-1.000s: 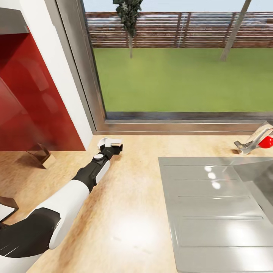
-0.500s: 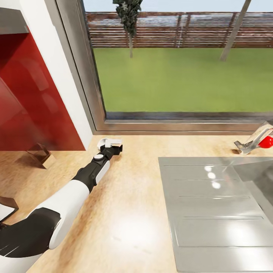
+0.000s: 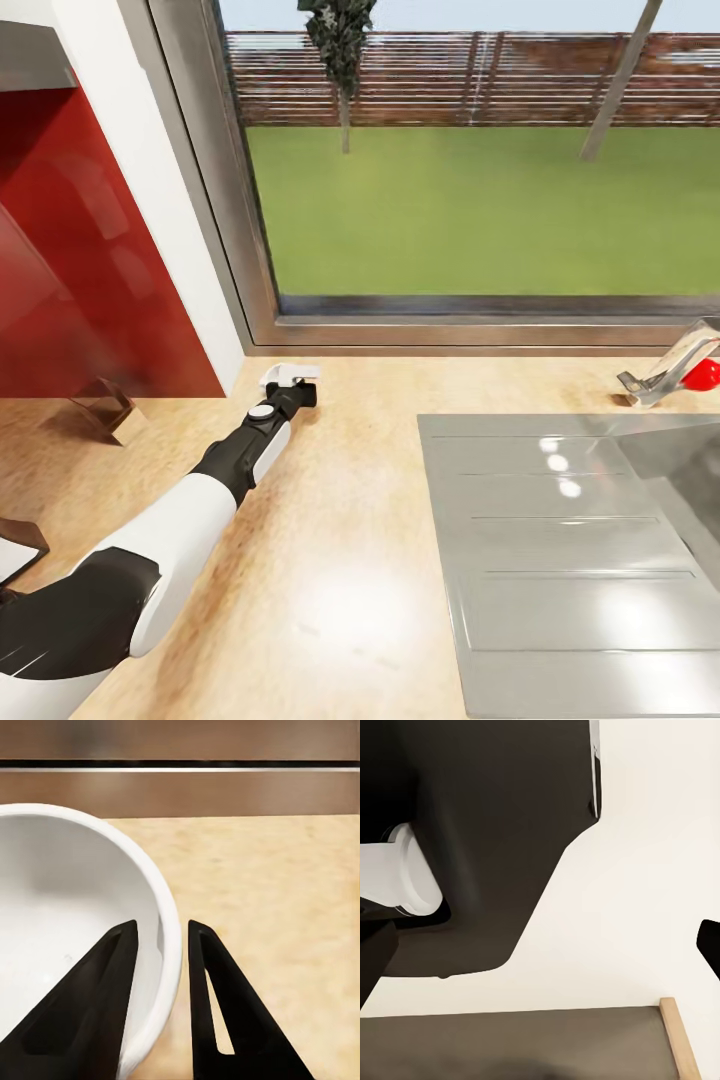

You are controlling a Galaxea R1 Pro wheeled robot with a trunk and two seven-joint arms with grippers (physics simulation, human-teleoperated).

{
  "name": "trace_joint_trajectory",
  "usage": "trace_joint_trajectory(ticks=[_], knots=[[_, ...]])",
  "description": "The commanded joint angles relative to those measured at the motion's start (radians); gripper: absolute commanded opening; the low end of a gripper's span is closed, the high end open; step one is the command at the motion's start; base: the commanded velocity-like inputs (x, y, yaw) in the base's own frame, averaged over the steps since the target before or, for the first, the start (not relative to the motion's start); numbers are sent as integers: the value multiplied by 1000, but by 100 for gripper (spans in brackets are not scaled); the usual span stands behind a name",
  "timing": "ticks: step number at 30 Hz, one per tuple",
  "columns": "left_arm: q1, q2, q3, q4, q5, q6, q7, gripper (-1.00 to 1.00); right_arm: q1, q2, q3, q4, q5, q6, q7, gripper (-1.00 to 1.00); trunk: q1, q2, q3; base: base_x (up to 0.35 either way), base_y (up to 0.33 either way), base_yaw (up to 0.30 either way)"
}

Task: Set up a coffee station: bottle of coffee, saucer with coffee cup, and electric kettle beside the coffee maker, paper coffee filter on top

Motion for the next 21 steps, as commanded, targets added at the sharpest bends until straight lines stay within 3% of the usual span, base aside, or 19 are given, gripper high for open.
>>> trace_joint_trajectory(ticks=[1,21], knots=[[0,1,-5,10,10,5,11,-100,-1,0,8,1,-10,-4,4,100,1,-1,-1,0,0,0],[0,13,-5,1,13,4,9,-100,-1,0,8,1,-10,-4,4,100,1,-1,-1,0,0,0]])
